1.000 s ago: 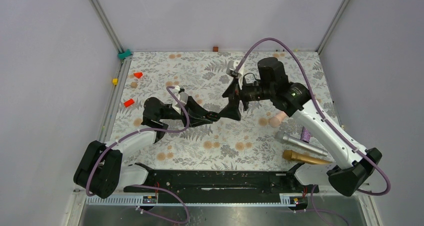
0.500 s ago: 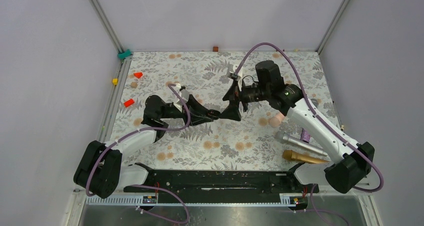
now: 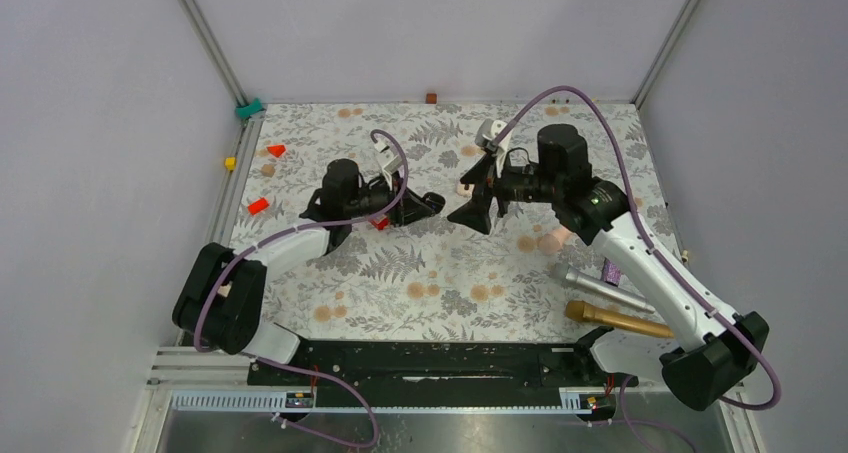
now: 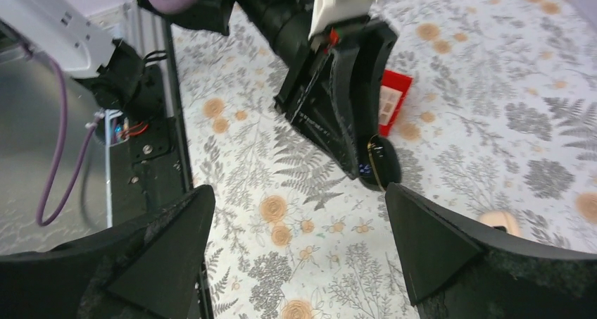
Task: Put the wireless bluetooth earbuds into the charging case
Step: Place the charging case at the center of the board.
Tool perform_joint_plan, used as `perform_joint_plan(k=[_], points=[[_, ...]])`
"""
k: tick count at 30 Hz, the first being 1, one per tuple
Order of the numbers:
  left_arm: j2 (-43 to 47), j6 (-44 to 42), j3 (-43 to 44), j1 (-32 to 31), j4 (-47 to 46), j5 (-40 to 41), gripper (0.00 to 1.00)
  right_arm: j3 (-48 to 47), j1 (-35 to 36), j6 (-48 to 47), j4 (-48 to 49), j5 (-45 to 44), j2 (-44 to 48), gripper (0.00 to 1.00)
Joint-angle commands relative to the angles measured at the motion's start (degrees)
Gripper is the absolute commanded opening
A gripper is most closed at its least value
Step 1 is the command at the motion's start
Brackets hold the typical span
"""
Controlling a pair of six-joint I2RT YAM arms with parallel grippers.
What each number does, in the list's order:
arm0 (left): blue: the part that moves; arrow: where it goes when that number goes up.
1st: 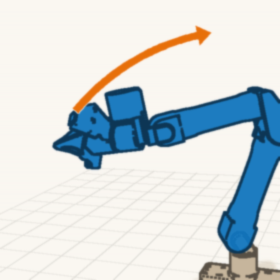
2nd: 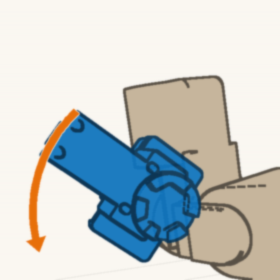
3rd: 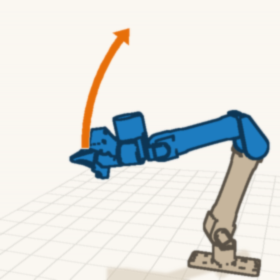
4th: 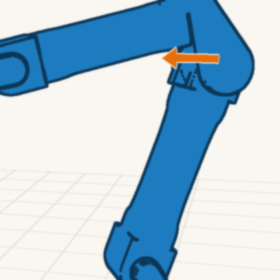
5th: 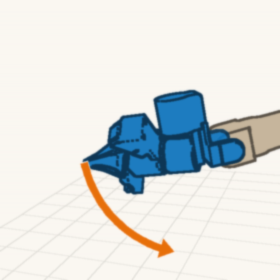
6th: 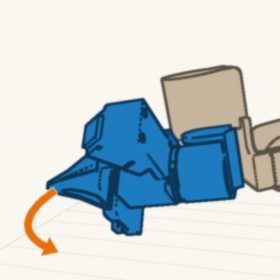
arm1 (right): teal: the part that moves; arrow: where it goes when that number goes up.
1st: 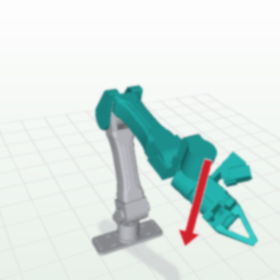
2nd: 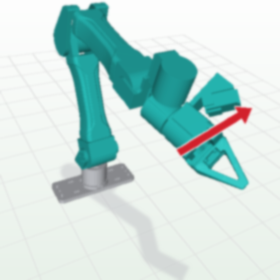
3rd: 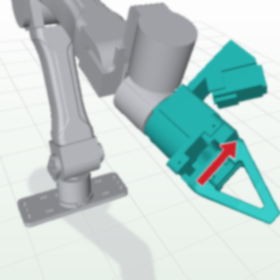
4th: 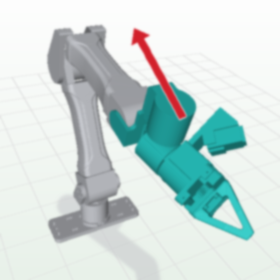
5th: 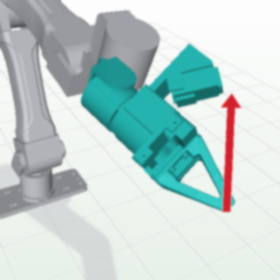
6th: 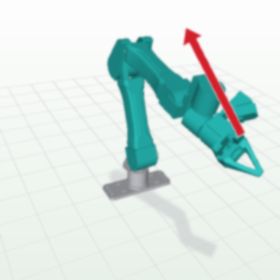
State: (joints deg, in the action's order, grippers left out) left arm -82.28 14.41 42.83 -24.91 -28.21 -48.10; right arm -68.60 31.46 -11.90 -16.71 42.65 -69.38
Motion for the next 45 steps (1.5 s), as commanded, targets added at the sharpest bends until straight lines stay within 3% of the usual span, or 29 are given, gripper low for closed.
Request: perform_joint_plan(k=[1, 14, 19, 26, 33, 37, 40, 42, 43, 44, 45], points=[[-3.07, -1.52, 4.26, -0.15, 8.2, 6.89, 0.0, -0.61, -2.12, 3.98, 4.33, -5.25, 2.96, 0.99], [-18.79, -17.94, 25.46, -0.21, 37.57, 10.92, 0.0, -0.4, -5.9, 8.02, 5.47, -8.49, 3.99, 1.0], [-26.07, -15.03, 33.47, 0.14, 42.73, 13.53, 0.0, -0.33, -6.54, 8.66, 5.7, -8.55, 3.79, 0.99], [-31.28, -8.46, 36.96, 0.49, 42.25, 15.66, 0.0, 0.48, -7.81, 9.6, 6.69, -8.38, 4.08, 1.0], [-36.34, -2.0, 41.11, 2.19, 45.94, 18.13, 0.06, 0.7, -8.09, 10.19, 7.0, -7.81, 3.55, 0.99], [-36.35, -0.58, 40.4, 3.61, 46.14, 20.58, 0.23, 0.67, -8.25, 10.32, 7.12, -7.86, 3.79, 0.99], [-35.66, -0.8, 39.66, 4.21, 46.14, 21.46, 0.41, 0.59, -8.42, 10.12, 7.05, -8.72, 4.52, 1.0], [-34.91, -1.33, 39.27, 4.38, 46.34, 22.14, 0.62, 0.19, -8.6, 9.38, 6.54, -9.99, 5.12, 0.99], [-34.38, -1.85, 39.19, 4.41, 46.84, 22.4, 0.85, -0.36, -8.57, 8.71, 5.74, -11.02, 5.43, 0.99], [-33.75, -2.75, 39.26, 4.44, 47.33, 22.66, 0.97, -1.44, -8.67, 7.68, 4.63, -12.32, 5.68, 1.0], [-33.06, -3.68, 39.49, 4.47, 48.01, 22.97, 0.98, -2.67, -8.7, 6.24, 3.13, -13.82, 5.96, 0.99]])
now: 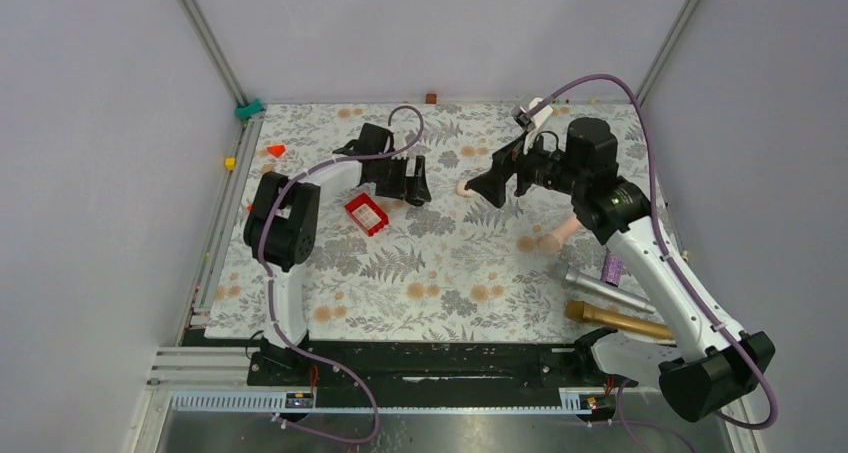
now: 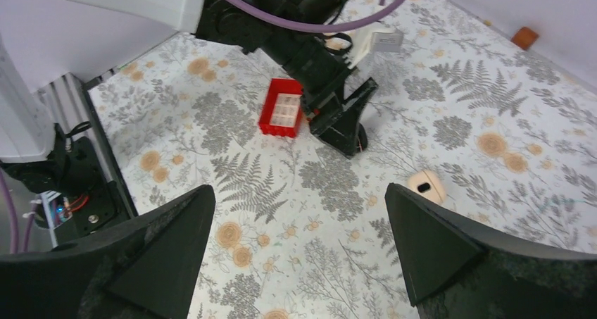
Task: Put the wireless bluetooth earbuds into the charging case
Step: Place the charging case at the center of the board, then reset both arms
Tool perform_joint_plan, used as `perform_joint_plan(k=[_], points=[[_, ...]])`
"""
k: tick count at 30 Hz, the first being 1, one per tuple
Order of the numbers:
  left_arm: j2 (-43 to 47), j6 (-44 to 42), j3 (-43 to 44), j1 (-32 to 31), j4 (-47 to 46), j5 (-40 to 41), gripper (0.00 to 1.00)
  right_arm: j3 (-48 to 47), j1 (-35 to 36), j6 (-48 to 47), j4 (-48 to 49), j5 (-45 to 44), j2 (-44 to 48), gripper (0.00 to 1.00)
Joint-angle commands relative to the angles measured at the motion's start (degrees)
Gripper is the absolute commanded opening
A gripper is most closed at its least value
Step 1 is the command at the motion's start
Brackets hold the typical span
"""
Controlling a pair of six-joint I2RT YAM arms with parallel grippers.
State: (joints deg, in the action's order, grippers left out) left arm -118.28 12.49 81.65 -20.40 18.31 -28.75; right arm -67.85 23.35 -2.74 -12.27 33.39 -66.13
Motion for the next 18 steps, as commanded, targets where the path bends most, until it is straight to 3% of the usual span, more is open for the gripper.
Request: perform_joint_plan(k=[1, 5, 8, 14, 18], points=[[3.74, -2.95, 1.09, 0.08, 2.33, 4.01, 0.99, -4.98, -0.59, -3.98, -3.48, -6.52, 2.76, 0.99], [11.22, -6.32, 2.45, 3.08, 3.72, 1.89, 0.99, -11.4, -0.68, -8.79, -13.49, -16.51, 3.36, 0.99], [19.16, -7.49, 2.47, 6.89, 1.64, -4.0, 0.99, -10.67, -0.64, -11.45, -14.88, -25.99, 7.16, 0.98], [39.09, -11.5, -3.75, 16.87, -1.52, -14.21, 0.98, 4.87, -0.62, -10.14, -2.15, -41.57, 25.65, 0.99], [53.13, -12.23, -13.61, 27.42, -1.18, -12.77, 0.99, 14.52, -0.67, -7.93, 0.45, -45.15, 36.62, 0.99]])
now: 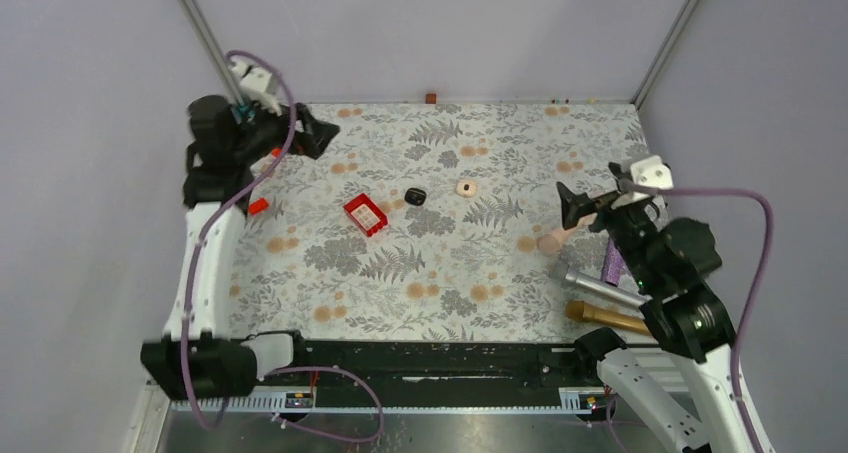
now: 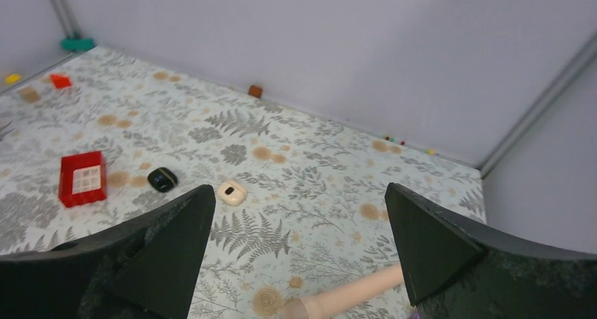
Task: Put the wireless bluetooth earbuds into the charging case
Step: Reset both arms
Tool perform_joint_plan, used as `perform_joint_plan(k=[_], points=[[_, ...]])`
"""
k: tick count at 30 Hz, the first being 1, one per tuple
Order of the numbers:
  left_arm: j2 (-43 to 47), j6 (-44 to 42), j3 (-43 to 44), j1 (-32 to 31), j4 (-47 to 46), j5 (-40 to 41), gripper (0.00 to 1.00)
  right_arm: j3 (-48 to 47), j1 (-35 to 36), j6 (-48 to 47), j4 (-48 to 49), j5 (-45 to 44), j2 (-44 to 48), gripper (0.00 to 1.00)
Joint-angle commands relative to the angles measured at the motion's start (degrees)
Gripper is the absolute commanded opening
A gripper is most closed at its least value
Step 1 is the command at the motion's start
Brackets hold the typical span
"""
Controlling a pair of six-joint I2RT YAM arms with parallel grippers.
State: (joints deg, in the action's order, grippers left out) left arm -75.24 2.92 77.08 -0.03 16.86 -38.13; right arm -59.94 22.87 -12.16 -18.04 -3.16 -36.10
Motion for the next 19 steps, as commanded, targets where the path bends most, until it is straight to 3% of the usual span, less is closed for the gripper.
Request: perform_joint_plan(k=[1, 5, 7, 12, 19], points=[[13.68, -4.72, -12.01, 9.71, 1.02, -2.23, 0.99, 8.33, -0.2, 0.97, 6.68, -8.85, 8.8, 0.99], [28.72, -9.36, -26.02, 19.64, -0.51, 4.04, 0.98, 12.8, -0.18, 0.44, 8.12, -10.0, 12.65, 0.99], [34.23, -9.79, -31.21, 20.67, -1.02, 7.91, 0.99, 14.77, -0.11, -0.8, 10.2, -8.33, 13.49, 0.99], [38.45, -11.0, -36.93, 20.86, -2.28, 6.29, 0.98, 15.54, -0.11, -1.38, 10.89, -8.57, 14.72, 0.99], [36.98, -9.62, -37.3, 20.86, -2.92, 2.01, 0.98, 15.52, -0.1, -2.17, 13.04, -14.61, 16.16, 0.98]])
